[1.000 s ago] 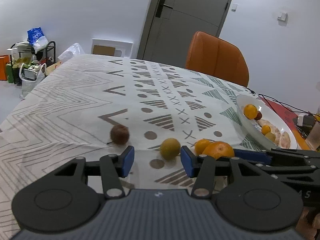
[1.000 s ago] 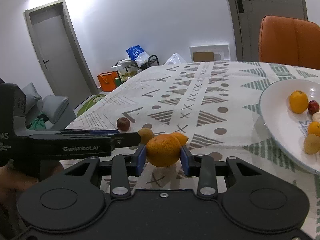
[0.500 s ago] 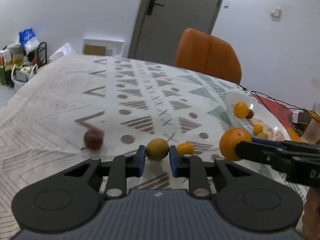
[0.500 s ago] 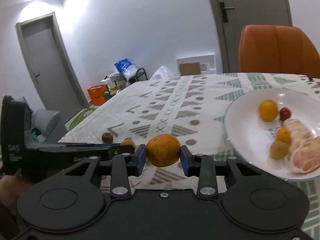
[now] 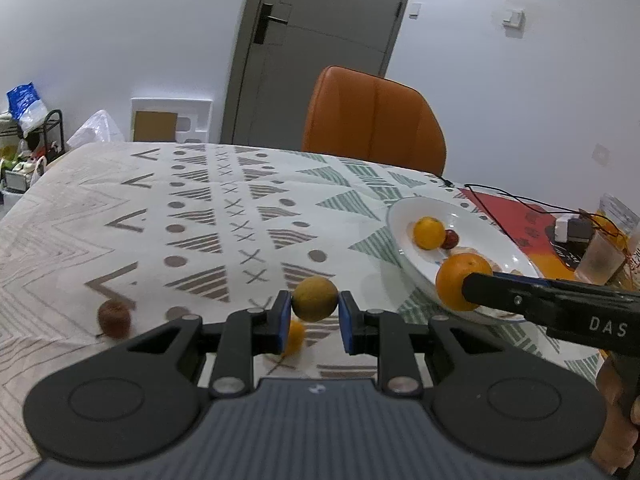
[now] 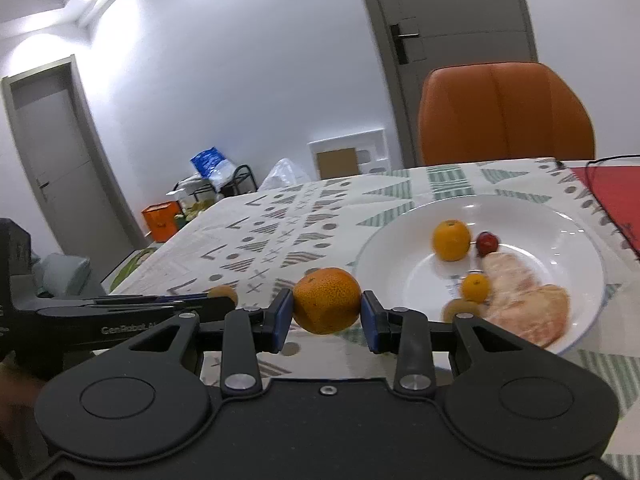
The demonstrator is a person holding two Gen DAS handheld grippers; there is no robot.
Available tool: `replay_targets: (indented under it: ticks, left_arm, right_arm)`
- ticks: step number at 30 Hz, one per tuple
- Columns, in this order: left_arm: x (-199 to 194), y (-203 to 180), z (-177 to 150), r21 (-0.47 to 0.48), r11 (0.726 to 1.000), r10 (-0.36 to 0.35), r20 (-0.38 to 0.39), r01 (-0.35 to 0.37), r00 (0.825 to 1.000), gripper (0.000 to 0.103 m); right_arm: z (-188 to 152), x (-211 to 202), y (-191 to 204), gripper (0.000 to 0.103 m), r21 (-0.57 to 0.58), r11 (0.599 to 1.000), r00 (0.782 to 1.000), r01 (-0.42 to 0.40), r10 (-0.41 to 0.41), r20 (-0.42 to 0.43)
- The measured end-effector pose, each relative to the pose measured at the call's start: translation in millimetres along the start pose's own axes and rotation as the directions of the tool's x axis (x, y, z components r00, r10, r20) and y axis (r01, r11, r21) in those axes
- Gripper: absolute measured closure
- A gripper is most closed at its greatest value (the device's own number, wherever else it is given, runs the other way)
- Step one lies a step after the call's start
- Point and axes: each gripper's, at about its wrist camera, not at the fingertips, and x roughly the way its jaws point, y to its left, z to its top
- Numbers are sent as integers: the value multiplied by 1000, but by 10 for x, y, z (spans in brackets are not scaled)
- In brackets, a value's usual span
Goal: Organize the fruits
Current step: 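Carry the yellow-green fruit with the left tool while the right tool carries the orange to the plate, then open the left tool over the plate while the right tool releases the orange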
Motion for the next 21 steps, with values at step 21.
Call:
replay_targets:
  ticks: [21]
  left_arm:
    - [219,-541,161,98,992,-78,-3,78,997,79]
  right_arm:
    - [-25,-225,-427,63,71,991,993,109,-112,29]
